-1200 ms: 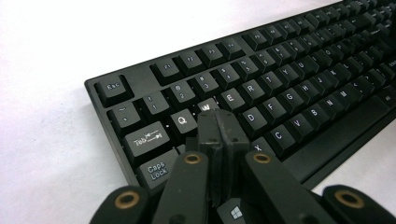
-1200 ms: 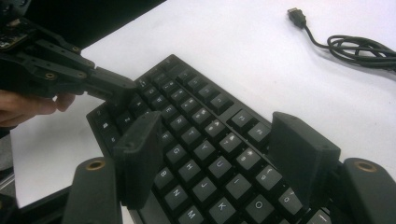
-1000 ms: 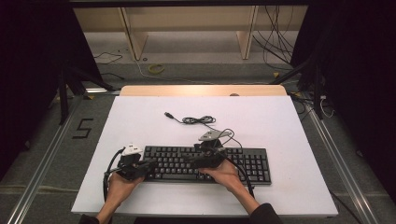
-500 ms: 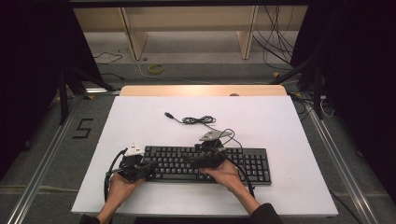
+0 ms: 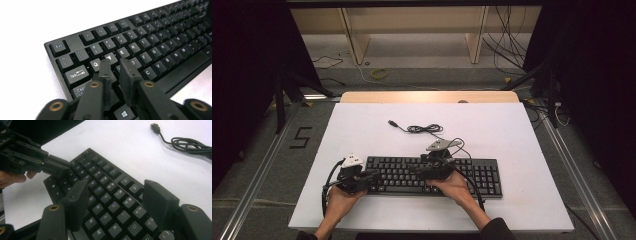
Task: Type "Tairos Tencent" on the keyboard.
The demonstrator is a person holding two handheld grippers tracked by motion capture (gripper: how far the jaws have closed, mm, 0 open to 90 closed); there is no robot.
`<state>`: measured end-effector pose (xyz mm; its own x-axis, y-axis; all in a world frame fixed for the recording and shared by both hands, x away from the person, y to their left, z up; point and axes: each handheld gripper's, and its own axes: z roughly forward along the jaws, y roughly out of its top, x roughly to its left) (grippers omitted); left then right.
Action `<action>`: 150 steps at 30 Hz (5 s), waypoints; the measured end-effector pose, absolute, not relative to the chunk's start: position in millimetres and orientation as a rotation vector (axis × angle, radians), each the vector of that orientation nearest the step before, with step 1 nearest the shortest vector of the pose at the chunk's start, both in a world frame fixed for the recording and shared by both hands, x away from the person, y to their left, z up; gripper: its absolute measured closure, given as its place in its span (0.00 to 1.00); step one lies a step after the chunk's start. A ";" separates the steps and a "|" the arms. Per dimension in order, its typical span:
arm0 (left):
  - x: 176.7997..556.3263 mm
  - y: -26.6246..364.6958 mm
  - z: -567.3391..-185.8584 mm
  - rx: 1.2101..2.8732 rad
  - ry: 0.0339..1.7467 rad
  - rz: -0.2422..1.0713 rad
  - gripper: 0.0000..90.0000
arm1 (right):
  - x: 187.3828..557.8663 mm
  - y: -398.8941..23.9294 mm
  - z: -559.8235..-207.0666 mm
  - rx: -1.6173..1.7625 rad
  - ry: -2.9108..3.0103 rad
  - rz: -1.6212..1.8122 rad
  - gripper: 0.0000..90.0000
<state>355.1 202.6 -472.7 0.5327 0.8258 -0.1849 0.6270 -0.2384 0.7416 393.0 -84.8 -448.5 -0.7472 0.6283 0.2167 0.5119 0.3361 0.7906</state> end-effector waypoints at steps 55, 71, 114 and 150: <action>339.0 202.7 -462.4 1.797 1.023 0.290 0.34 | 393.7 -79.6 -473.0 1.055 2.538 1.186 1.00; 341.9 201.2 -463.3 1.796 1.030 0.278 0.34 | 393.3 -85.7 -466.9 1.092 2.491 1.272 0.97; 372.1 174.0 -464.4 1.984 1.041 0.213 0.98 | 367.3 -117.0 -448.2 1.057 2.443 1.411 0.40; 386.1 157.1 -476.9 2.052 1.084 0.242 0.99 | 360.4 -121.1 -449.4 1.037 2.440 1.423 0.37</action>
